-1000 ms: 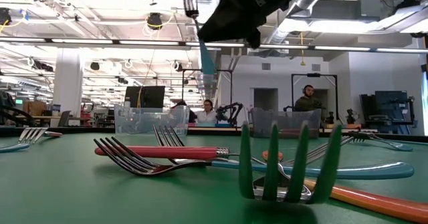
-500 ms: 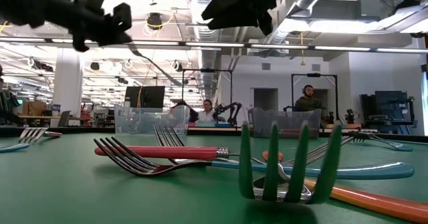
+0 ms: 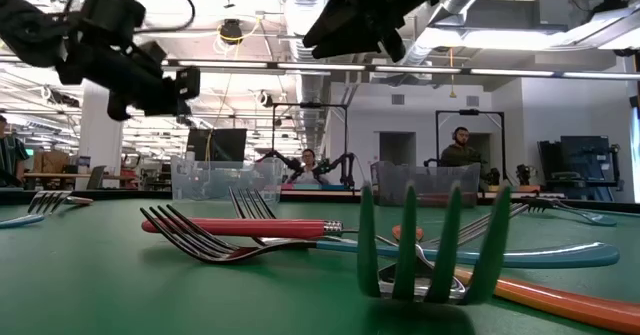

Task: Sort silverware by color (type)
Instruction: Put the black fork into the transparent bin

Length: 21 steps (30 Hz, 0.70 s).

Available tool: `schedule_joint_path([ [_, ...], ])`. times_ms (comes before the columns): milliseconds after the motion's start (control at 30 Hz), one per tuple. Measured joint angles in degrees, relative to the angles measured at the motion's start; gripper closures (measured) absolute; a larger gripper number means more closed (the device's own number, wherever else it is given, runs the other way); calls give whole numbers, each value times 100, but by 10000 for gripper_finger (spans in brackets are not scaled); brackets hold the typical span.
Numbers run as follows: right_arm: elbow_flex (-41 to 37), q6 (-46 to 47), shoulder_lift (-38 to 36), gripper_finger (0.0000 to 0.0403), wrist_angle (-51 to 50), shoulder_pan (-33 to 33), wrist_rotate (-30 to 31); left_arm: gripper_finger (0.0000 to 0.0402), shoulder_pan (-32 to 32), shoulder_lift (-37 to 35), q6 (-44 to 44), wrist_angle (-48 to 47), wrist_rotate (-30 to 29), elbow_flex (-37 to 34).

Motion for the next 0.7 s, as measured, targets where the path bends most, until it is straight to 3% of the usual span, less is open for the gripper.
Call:
schedule_joint_path([
  [133, 0, -121, 0, 268, -104, 7, -9, 375, 212, 430, -14, -54, 419, 2],
  [233, 0, -425, 0, 271, -393, 127, -19, 342, 333, 712, -49, -133, 1012, 2],
  [367, 0, -357, -43, 276, -803, 258, 130, 288, 395, 907, 108, -334, 1287, 2],
  [567, 0, 2, -398, 285, -1391, 489, 254, 242, 388, 520, 260, -421, 2022, 105],
  [700, 0, 110, -796, 287, -1673, 737, 527, 232, 385, 166, 720, -1432, 1984, 624],
])
